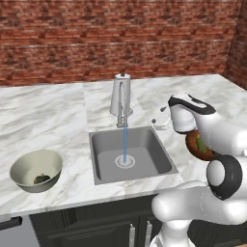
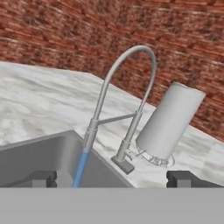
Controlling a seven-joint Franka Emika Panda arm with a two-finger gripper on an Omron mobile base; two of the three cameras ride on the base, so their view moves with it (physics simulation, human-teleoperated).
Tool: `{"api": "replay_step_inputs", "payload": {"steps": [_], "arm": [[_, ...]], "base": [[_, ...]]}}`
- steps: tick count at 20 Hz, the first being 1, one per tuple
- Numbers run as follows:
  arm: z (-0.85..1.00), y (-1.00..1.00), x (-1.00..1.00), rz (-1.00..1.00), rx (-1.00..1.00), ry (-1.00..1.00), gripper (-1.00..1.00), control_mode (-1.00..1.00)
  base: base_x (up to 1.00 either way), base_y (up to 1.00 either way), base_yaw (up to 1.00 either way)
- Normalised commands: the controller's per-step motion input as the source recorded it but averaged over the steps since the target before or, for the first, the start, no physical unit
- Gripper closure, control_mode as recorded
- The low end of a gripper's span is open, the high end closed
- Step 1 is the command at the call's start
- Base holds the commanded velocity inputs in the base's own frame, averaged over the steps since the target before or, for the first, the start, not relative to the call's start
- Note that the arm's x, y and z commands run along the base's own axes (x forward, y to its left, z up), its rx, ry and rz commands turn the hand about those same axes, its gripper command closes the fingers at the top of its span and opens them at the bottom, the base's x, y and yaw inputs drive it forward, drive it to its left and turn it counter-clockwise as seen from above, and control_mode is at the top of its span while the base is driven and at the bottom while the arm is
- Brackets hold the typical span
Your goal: Pick the cucumbers from the sink and place them in one bowl. Place the squash in the other bowl. Then turn off the sink faucet.
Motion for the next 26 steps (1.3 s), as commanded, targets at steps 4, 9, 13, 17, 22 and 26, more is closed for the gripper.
{"api": "replay_step_inputs", "payload": {"steps": [4,9,13,17,22,26], "arm": [[0.00,0.22,0.02,-0.02,0.00,0.00,-1.00,-1.00],[0.00,0.03,0.13,0.00,0.00,0.00,-1.00,-1.00],[-0.02,0.00,0.27,0.00,0.00,0.00,-1.00,-1.00],[-0.07,0.00,0.29,0.00,0.00,0.00,-1.00,-1.00],[-0.17,0.00,0.27,0.00,0.00,0.00,-1.00,-1.00],[-0.23,0.00,0.29,0.00,0.00,0.00,-1.00,-1.00]], "base": [[0.00,0.00,0.00],[0.00,0.00,0.00],[0.00,0.00,0.00],[0.00,0.00,0.00],[0.00,0.00,0.00],[0.00,0.00,0.00]]}}
